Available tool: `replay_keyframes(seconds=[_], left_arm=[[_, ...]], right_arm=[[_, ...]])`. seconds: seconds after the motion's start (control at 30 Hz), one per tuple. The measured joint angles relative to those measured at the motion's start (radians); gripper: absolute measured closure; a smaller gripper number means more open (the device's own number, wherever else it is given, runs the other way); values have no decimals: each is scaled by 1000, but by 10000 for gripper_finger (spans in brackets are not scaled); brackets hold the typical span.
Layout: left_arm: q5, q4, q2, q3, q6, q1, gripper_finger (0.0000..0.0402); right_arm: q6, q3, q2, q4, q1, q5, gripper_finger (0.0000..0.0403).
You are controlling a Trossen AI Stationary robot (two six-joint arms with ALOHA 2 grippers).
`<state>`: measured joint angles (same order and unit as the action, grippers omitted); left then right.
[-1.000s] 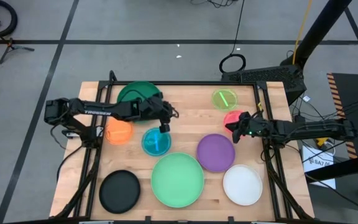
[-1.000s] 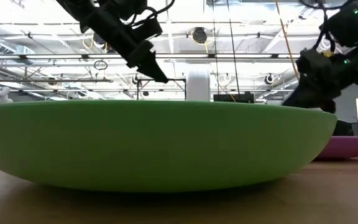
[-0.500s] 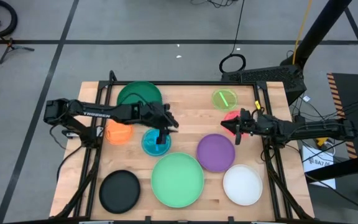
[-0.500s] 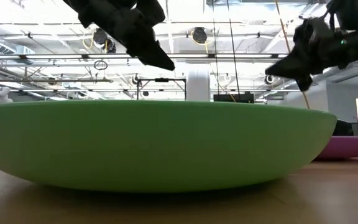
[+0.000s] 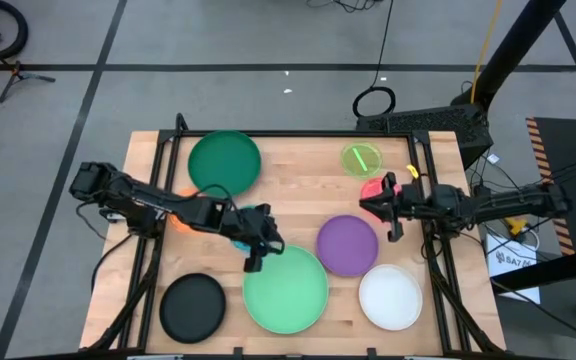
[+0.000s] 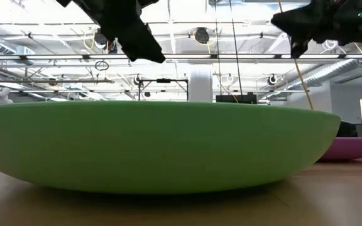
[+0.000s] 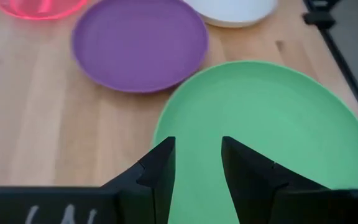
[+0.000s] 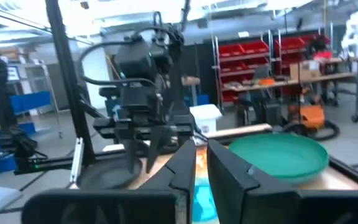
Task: Stack plastic plates
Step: Stack the large green plate on top of the large green plate
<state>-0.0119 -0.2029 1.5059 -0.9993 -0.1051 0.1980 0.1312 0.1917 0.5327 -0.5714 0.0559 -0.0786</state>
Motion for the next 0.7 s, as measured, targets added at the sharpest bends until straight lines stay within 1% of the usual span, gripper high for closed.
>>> replay_keyframes(seconds=[0.23, 0.3, 0.4, 0.47, 0.53, 0.6, 0.67, 0.7], left_arm=[[176, 16, 18, 1, -117, 47, 265], [186, 36, 39, -2, -141, 51, 265], [195, 12, 58, 3, -178, 60, 265], [197, 34, 80, -3, -195, 60, 265], [198, -3, 91, 2, -223, 65, 259], [201, 20, 116, -2, -260, 67, 245], [201, -36, 119, 3, -294, 69, 223], [204, -30, 127, 2, -313, 72, 210]], right_arm=[[-39, 0, 13, -7, 39, -5, 367], [-47, 0, 12, -8, 38, -5, 367], [-65, 0, 12, -7, 38, -6, 367], [-65, 0, 13, -3, 38, -6, 367], [-68, 0, 16, 1, 38, -7, 367], [-69, 0, 14, 8, 38, -6, 367], [-68, 0, 19, 12, 38, -7, 367], [-67, 0, 17, 22, 38, -7, 367]])
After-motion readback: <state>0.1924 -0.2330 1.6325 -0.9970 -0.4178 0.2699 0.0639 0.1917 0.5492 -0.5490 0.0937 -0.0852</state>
